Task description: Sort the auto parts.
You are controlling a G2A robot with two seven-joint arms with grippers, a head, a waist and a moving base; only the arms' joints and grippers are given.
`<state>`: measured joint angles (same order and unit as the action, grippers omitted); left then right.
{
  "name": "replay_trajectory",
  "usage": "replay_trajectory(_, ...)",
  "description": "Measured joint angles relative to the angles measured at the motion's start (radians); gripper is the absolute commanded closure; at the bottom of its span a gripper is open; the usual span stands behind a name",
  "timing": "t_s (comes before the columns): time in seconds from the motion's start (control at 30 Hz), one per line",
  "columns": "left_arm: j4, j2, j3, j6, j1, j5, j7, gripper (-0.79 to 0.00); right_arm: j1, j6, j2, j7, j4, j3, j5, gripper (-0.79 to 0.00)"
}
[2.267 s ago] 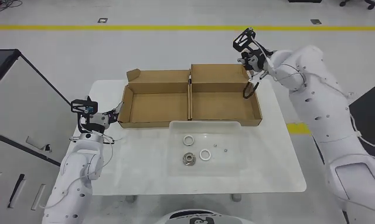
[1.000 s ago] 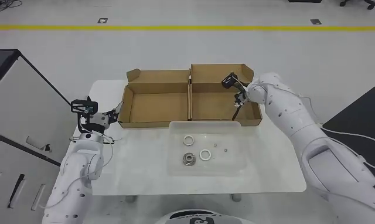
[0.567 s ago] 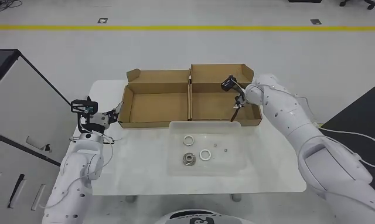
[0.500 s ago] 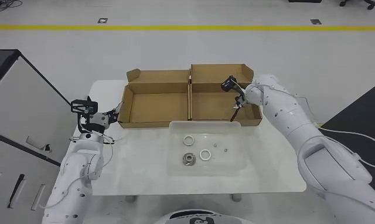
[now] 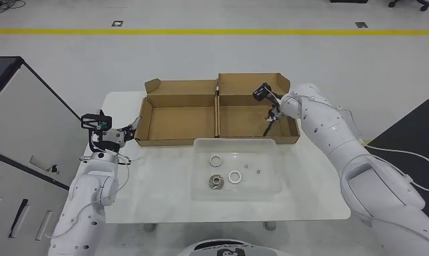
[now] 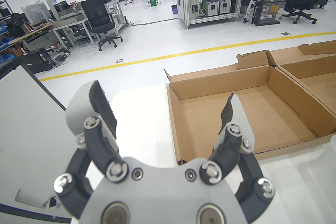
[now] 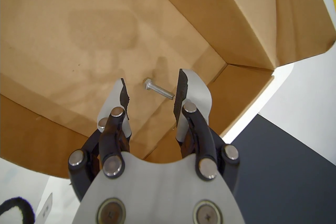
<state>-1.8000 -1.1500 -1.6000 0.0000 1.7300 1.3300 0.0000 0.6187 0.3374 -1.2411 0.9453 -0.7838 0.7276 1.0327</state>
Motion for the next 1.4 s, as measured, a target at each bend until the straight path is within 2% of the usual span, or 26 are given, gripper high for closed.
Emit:
replay_trajectory(0.03,0.000,0.000,0.000,0.000,0.000,0.000,0.000,-0.785,0.000,0.000,0.002,-0.001,-0.008,0.005,0.002,-0.489)
replay_trajectory(0.1,0.000,0.000,0.000,0.000,0.000,0.000,0.000,-0.785,0.000,0.001,0.006,-0.001,-0.023,0.015,0.006,-0.727)
replay_trajectory(0.13,0.000,0.000,0.000,0.000,0.000,0.000,0.000,-0.785,0.001,0.001,0.010,-0.001,-0.038,0.023,0.010,-0.785)
replay_trajectory(0.4,0.000,0.000,0.000,0.000,0.000,0.000,0.000,-0.785,0.039,0.052,0.056,0.045,-0.246,0.120,0.010,-0.785)
replay_trajectory(0.73,0.000,0.000,0.000,0.000,0.000,0.000,0.000,-0.785,0.215,0.141,0.136,0.251,-0.718,0.324,-0.118,-0.785)
replay_trajectory(0.9,0.000,0.000,0.000,0.000,0.000,0.000,0.000,-0.785,0.278,0.167,0.156,0.363,-0.881,0.370,-0.221,-0.785)
replay_trajectory(1.03,0.000,0.000,0.000,0.000,0.000,0.000,0.000,-0.785,0.304,0.150,0.173,0.388,-0.952,0.336,-0.263,-0.785)
replay_trajectory(1.4,0.000,0.000,0.000,0.000,0.000,0.000,0.000,-0.785,0.290,0.134,0.219,0.403,-0.977,0.153,-0.305,-0.785)
